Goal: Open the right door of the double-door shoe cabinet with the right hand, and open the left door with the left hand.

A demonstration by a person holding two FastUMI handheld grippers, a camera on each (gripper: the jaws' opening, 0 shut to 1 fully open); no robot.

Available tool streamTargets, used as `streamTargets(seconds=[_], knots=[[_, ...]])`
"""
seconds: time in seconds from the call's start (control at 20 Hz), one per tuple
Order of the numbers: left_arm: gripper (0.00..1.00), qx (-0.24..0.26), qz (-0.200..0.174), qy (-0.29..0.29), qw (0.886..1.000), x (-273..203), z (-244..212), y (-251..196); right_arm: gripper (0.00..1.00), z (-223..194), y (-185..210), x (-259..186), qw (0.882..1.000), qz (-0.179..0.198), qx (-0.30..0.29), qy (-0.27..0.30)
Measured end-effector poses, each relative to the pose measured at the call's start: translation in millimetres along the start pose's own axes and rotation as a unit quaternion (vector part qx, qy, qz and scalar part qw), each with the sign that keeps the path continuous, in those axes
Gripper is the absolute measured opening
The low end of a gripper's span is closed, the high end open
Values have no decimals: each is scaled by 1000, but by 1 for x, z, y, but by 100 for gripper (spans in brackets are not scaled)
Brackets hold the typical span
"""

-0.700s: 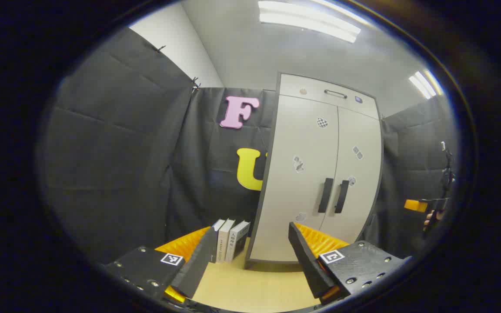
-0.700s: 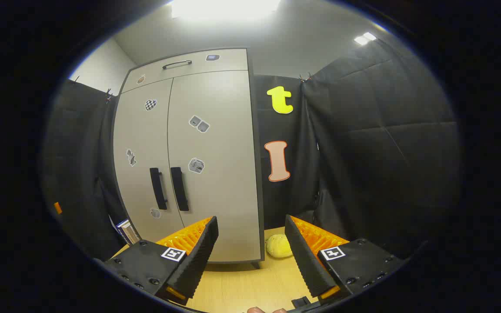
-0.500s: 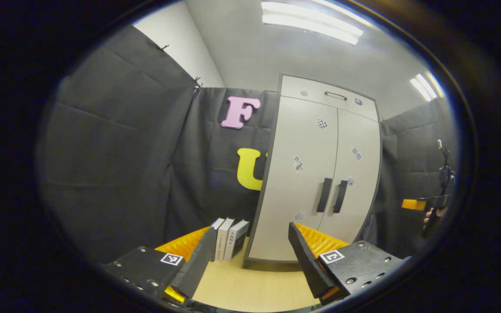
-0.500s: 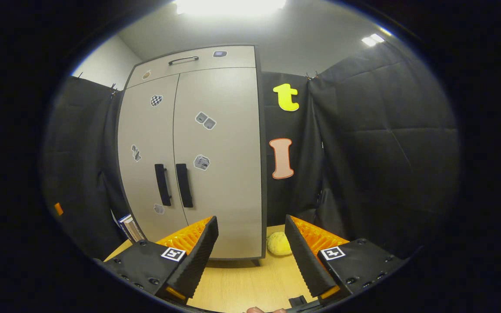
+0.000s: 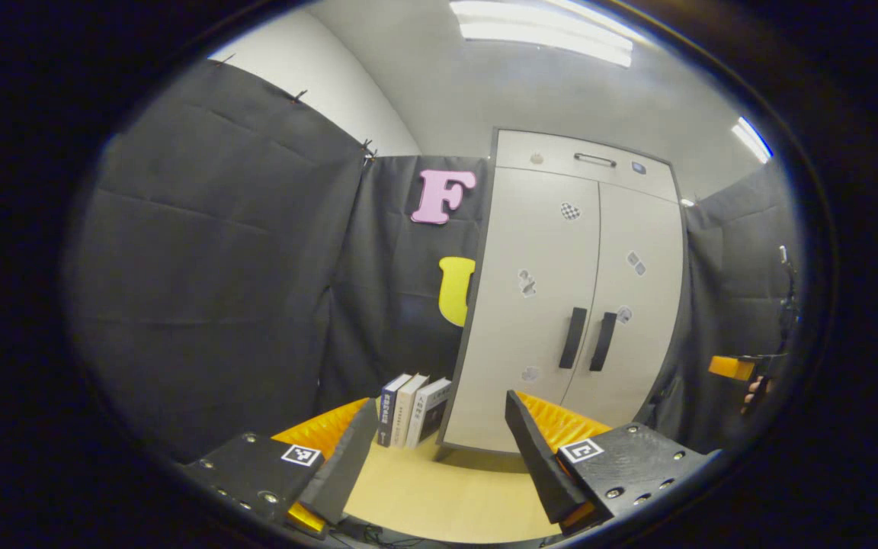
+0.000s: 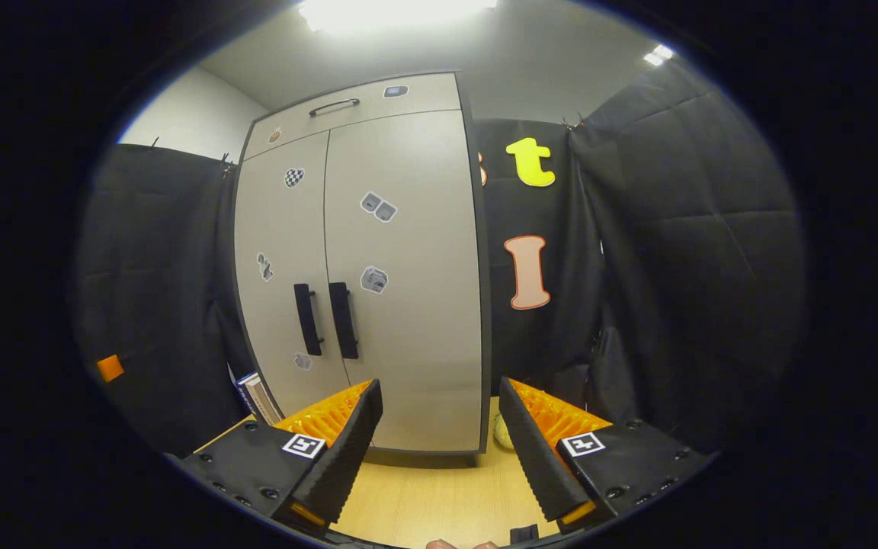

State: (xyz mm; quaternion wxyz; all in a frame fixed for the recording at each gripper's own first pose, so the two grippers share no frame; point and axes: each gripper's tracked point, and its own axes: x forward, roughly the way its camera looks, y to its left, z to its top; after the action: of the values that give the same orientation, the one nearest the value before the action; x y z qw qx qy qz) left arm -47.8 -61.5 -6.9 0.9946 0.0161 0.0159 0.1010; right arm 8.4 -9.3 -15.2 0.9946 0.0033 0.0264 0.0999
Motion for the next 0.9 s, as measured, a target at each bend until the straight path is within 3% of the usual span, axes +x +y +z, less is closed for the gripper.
streamTargets(seconds=[0.25,0.45,0.9], knots=[[99,18,47,12,999,-32,-15,-20,98,-25,-10,2,999,34,25,17],[99,37,78,40,996,-36,-42,-15,98,-25,10,10,998,58,28,8],[98,11,32,32,999,16,-55,7,98,26,84,70,997,63,29,-26]])
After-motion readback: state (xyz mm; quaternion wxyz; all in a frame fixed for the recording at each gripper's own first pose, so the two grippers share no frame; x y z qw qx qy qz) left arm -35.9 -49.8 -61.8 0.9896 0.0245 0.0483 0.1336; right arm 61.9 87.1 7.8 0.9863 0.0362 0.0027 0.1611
